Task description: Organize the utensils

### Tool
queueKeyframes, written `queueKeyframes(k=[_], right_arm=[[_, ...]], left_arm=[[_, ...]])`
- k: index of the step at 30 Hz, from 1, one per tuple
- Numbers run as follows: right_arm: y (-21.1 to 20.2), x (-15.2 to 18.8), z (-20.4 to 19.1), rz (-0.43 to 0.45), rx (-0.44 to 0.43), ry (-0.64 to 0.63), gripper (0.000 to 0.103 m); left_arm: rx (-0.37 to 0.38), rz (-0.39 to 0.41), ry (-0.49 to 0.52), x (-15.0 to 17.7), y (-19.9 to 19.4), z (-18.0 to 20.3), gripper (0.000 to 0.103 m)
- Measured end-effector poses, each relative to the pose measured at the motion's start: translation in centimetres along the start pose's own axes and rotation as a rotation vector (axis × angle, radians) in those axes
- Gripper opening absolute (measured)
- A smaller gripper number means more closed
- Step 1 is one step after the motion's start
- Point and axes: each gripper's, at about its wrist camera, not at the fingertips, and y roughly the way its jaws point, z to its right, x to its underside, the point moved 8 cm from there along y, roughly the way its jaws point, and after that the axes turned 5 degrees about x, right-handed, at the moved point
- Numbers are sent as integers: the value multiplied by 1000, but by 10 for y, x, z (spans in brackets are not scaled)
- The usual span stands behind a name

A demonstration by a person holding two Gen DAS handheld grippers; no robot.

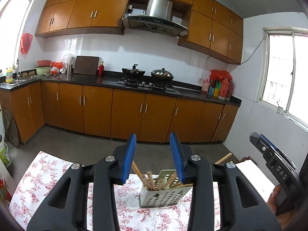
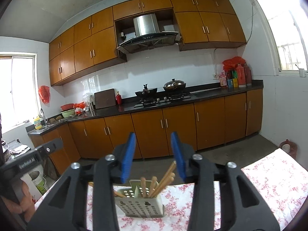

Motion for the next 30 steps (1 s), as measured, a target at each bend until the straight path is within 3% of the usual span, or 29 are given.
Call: queueKeyframes(k=[4,13,17,23,30], right_arm=[[-20,10,11,-10,2,18,59],[-57,57,18,-17,61,-47,98],[-65,77,18,-20,113,-79,99],[-62,101,16,-70,177,-141,99],[-71,138,17,-145,145,-100,99]], left_arm=[[-5,5,0,8,-16,-9,42],[-108,-6,90,57,-40,-28,82],[-169,-18,129,80,-40,-33,99],[-301,-42,219,107,-40,-38,101],[-266,-78,167,138,-51,-39,101]])
